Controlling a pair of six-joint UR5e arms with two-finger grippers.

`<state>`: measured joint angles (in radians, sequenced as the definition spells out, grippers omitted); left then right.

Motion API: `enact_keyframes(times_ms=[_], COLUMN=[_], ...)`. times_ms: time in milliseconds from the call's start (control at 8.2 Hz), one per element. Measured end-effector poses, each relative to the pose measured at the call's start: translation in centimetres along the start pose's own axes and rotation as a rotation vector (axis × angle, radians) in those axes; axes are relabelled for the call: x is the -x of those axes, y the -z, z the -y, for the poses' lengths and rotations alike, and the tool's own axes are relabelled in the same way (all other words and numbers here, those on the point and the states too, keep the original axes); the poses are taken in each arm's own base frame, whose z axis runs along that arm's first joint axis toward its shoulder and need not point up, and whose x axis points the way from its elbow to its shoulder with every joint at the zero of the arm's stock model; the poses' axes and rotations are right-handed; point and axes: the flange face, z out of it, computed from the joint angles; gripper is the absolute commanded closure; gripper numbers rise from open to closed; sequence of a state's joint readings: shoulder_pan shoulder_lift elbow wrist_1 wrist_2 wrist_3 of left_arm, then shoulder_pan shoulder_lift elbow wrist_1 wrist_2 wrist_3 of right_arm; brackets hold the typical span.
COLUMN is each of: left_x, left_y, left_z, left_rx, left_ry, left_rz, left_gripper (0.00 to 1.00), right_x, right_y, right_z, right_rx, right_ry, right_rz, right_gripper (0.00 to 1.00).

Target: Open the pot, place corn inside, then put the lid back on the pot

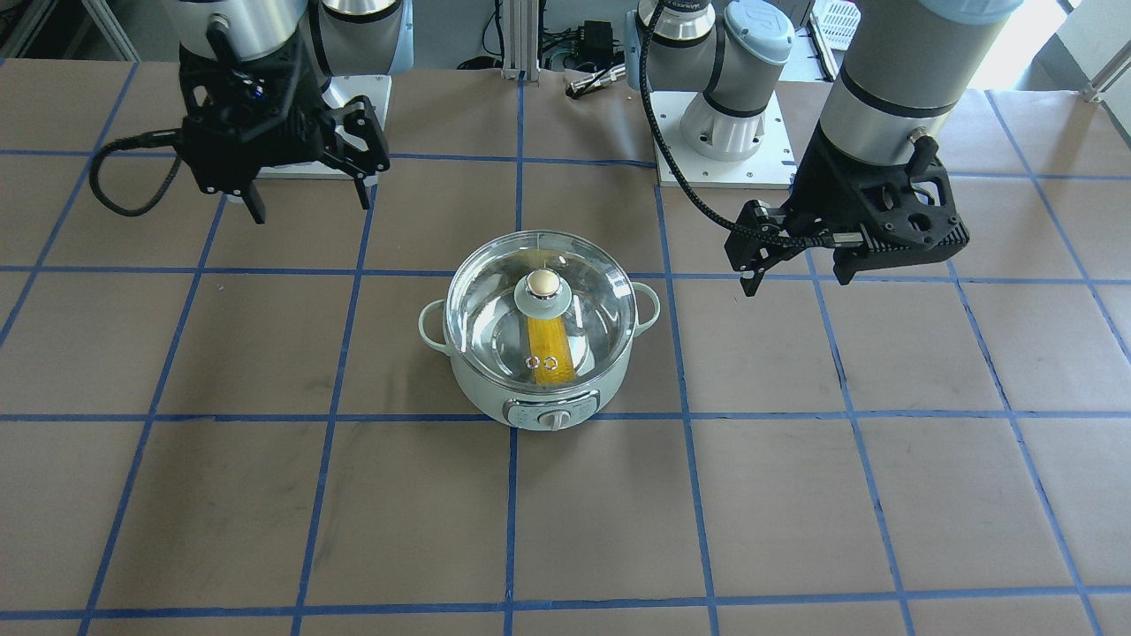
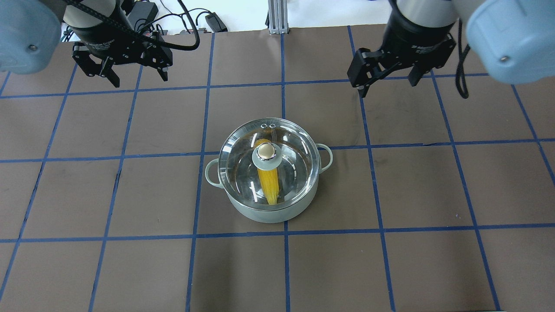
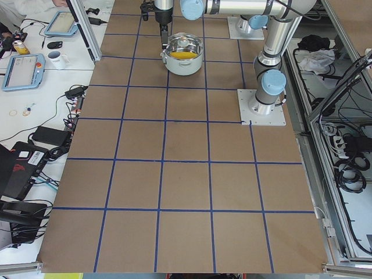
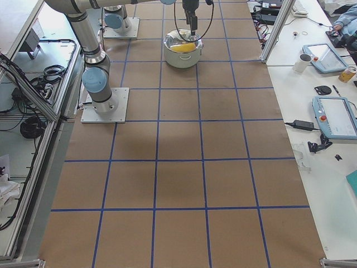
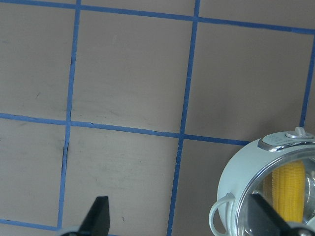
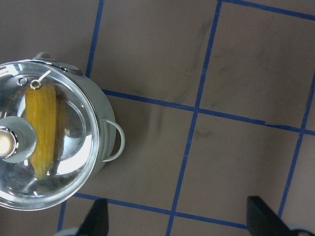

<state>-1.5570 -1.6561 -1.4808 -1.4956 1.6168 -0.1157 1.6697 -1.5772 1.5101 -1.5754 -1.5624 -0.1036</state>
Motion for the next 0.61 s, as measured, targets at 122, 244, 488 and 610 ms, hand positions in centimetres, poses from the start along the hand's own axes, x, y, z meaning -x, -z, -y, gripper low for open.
enact_keyframes(times_ms=[122,244,488,610], left_x=[0.0,0.0,0.0,0.0], left_y=[0.0,0.1,0.1,0.1], left_z=[0.0,0.0,0.0,0.0], left_rx=[-0.001,-0.002,-0.002,-0.002], left_ry=[0.005,0.005,0.004,0.003], left_rz=[0.001,0.004,0.005,0.002], left_gripper=[0.00,0.00,0.00,0.00], right_x=[-1.8,-2.6,-2.9,-3.0], right_y=[0.9,1.3,1.4,1.4], right_z=[-0.7,-1.0,-1.3,-1.3], right_rx=[0.002,0.002,0.004,0.007], right_ry=[0.027,0.040,0.052,0.056], right_rz=[-0.006,-0.004,-0.006,-0.009], right_gripper=[0.00,0.00,0.00,0.00])
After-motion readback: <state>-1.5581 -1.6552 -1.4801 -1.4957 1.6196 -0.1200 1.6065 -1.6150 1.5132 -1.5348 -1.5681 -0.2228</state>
